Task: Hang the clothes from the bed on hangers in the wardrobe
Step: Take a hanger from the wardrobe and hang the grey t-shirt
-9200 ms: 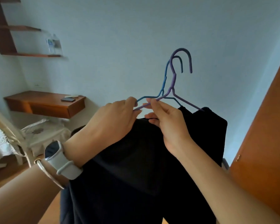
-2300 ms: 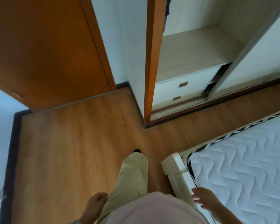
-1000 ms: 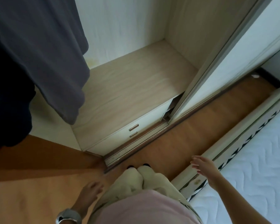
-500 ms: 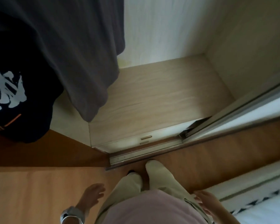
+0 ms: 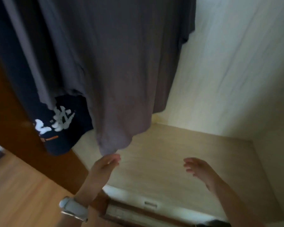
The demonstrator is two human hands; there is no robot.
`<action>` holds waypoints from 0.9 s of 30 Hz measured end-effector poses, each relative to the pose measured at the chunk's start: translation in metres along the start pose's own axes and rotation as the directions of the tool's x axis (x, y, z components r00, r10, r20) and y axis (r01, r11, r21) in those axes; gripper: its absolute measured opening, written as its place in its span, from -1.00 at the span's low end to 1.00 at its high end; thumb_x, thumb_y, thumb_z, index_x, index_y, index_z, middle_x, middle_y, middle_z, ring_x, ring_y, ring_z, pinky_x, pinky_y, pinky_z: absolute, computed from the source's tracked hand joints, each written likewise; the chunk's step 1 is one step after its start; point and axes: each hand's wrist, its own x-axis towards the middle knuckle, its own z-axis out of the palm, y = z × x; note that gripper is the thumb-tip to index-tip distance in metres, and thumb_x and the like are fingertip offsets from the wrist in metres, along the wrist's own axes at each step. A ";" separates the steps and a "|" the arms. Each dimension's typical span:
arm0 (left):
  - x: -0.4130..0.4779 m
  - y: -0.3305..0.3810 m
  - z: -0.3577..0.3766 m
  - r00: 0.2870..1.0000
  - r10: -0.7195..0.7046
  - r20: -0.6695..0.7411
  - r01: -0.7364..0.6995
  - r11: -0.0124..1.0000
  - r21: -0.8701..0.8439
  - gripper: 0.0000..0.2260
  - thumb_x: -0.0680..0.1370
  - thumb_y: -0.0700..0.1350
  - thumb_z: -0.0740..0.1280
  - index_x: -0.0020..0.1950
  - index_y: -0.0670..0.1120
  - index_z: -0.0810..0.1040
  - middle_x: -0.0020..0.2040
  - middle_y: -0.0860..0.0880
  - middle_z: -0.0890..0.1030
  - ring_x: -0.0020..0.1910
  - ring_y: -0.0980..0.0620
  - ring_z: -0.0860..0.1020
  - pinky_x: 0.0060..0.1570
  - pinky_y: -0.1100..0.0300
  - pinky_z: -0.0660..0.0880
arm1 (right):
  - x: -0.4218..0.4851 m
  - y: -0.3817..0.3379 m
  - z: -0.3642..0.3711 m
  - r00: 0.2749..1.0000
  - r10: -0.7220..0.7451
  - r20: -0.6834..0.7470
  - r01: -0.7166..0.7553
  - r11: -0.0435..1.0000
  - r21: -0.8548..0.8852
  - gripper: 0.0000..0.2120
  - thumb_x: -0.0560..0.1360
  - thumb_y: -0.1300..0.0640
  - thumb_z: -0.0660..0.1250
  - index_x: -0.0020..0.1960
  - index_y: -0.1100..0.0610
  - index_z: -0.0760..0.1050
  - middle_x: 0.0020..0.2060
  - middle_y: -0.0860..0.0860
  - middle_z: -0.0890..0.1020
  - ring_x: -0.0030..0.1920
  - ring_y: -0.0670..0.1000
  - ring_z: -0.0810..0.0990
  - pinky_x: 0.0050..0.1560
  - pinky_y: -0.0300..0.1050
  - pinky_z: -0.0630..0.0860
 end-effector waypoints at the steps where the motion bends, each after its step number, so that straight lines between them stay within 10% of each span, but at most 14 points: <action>1: -0.002 0.036 -0.005 0.995 0.097 -0.024 -0.098 0.995 -0.021 -0.86 0.56 -0.22 0.24 0.04 -0.10 0.56 -0.02 -0.02 0.62 -0.02 0.11 0.59 -0.04 0.33 0.47 | 0.002 -0.039 0.004 0.995 -0.093 0.038 0.094 0.996 -0.012 -0.82 0.53 0.33 0.19 0.08 0.19 0.48 -0.13 0.12 0.55 -0.26 -0.01 0.49 -0.31 -0.33 0.40; 8: -0.048 0.260 -0.062 0.673 0.706 -0.222 -0.735 0.672 -0.092 -0.82 0.52 -0.19 0.25 -0.08 0.03 0.61 -0.17 0.14 0.71 -0.12 0.31 0.63 -0.01 0.48 0.49 | -0.044 -0.273 0.021 0.716 -0.697 0.042 0.698 0.715 -0.046 -0.84 0.55 0.23 0.21 0.03 0.12 0.55 -0.19 -0.03 0.64 -0.21 -0.12 0.61 -0.16 -0.33 0.48; 16: -0.056 0.419 -0.123 0.295 0.861 -0.414 -0.915 0.380 0.137 -0.82 0.54 -0.28 0.24 -0.08 -0.05 0.58 -0.15 0.06 0.62 -0.19 0.29 0.55 -0.12 0.48 0.40 | -0.136 -0.435 0.042 0.391 -0.920 -0.020 0.915 0.387 0.118 -0.86 0.52 0.24 0.25 -0.01 0.09 0.56 -0.19 0.00 0.64 -0.13 -0.08 0.60 0.02 -0.24 0.48; 19: -0.038 0.459 -0.142 0.288 0.872 -0.396 -0.783 0.453 0.428 -0.72 0.54 -0.34 0.14 0.19 -0.21 0.52 0.16 -0.11 0.59 0.14 0.08 0.54 0.04 0.42 0.39 | -0.148 -0.478 0.056 0.317 -0.940 -0.124 0.948 0.316 0.028 -0.85 0.50 0.22 0.26 0.01 0.09 0.56 -0.13 -0.01 0.63 -0.04 -0.04 0.58 -0.02 -0.24 0.45; 22: -0.022 0.487 -0.153 0.440 0.836 -0.329 -0.523 0.536 0.663 -0.67 0.55 -0.32 0.10 0.29 -0.29 0.43 0.32 -0.24 0.47 0.31 -0.15 0.43 0.26 0.13 0.34 | -0.151 -0.510 0.071 0.294 -0.943 -0.158 0.944 0.312 -0.103 -0.83 0.50 0.17 0.25 0.02 0.16 0.57 -0.18 -0.02 0.56 -0.03 0.01 0.52 0.03 -0.14 0.38; 24: -0.016 0.500 -0.156 0.537 0.787 -0.305 -0.318 0.523 0.791 -0.69 0.58 -0.29 0.08 0.29 -0.33 0.40 0.33 -0.27 0.44 0.31 -0.19 0.42 0.25 0.08 0.34 | -0.150 -0.528 0.080 0.330 -0.926 -0.182 0.926 0.355 -0.128 -0.84 0.51 0.16 0.23 -0.05 0.22 0.54 -0.27 0.07 0.54 -0.09 0.09 0.49 -0.03 -0.10 0.39; 27: -0.005 0.515 -0.156 0.614 0.746 -0.258 -0.146 0.428 0.892 -0.69 0.60 -0.27 0.05 0.30 -0.32 0.38 0.35 -0.25 0.42 0.31 -0.18 0.42 0.24 0.11 0.36 | -0.151 -0.551 0.090 0.477 -0.866 -0.150 0.875 0.484 -0.006 -0.70 0.54 0.17 0.17 0.21 0.30 0.43 0.11 0.23 0.59 0.00 0.13 0.55 -0.06 -0.08 0.47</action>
